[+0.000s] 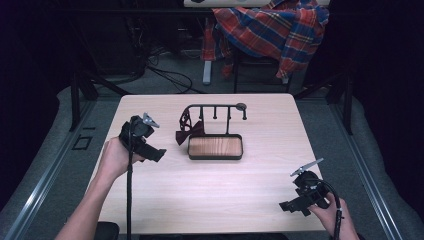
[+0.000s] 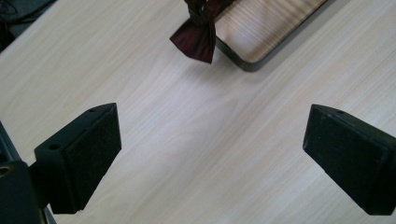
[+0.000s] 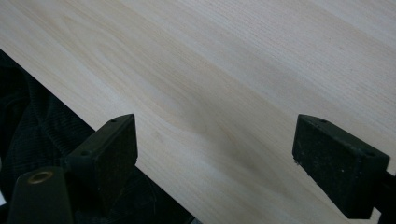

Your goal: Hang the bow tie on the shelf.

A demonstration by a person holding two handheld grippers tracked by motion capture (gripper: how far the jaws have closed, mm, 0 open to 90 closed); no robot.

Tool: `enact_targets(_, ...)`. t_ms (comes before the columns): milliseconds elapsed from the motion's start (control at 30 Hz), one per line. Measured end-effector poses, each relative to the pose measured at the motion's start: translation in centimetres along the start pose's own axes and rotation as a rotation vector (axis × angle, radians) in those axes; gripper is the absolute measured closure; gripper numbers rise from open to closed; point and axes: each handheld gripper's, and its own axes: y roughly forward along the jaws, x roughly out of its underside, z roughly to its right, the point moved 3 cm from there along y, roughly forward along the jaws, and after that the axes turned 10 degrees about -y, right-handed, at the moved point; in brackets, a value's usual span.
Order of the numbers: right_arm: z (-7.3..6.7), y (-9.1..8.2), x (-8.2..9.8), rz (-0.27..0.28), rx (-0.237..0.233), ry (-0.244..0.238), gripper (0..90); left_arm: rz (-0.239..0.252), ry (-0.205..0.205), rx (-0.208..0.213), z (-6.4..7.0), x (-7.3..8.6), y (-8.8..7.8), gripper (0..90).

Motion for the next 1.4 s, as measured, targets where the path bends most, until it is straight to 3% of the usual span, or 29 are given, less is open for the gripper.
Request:
enact_targets(400, 0.0, 0.1, 0.0, -0.012, 0.002, -0.009, 13.8, -0.059, -0.047, 0.011, 0.4, 4.0, 1.7, 3.2)
enact_targets(633, -0.2, 0.3, 0.0, -0.019, -0.012, -0.010, 13.6, -0.118, -0.069, 0.033, 0.7, 6.5, 3.0, 1.9)
enact_targets(833, -0.1, 0.4, 0.0, -0.039, -0.010, -0.021, 13.5, -0.133, -0.084, 0.039, 0.8, 7.6, 3.6, 1.6)
enact_targets(1067, -0.2, 0.6, 0.0, -0.042, -0.014, -0.017, 13.3, -0.187, -0.101, 0.042, 0.5, 9.2, 5.0, 0.5)
enact_targets(1100, -0.4, 0.9, 0.0, -0.010, -0.012, 0.009, 13.2, -0.193, -0.102, 0.040, 0.5, 9.4, 5.2, 0.5)
enact_targets(1167, -0.2, 0.7, 0.0, -0.064, -0.010, -0.037, 13.0, -0.198, -0.103, 0.042, 0.5, 9.6, 5.3, 0.4)
enact_targets(1300, -0.3, 0.9, 0.0, -0.038, -0.014, -0.023, 13.0, -0.217, -0.114, 0.045, 0.3, 10.2, 5.8, 0.4)
enact_targets(1400, -0.3, 0.8, 0.0, -0.066, -0.017, -0.041, 12.9, -0.232, -0.108, 0.025, 0.2, 10.6, 6.3, 0.4)
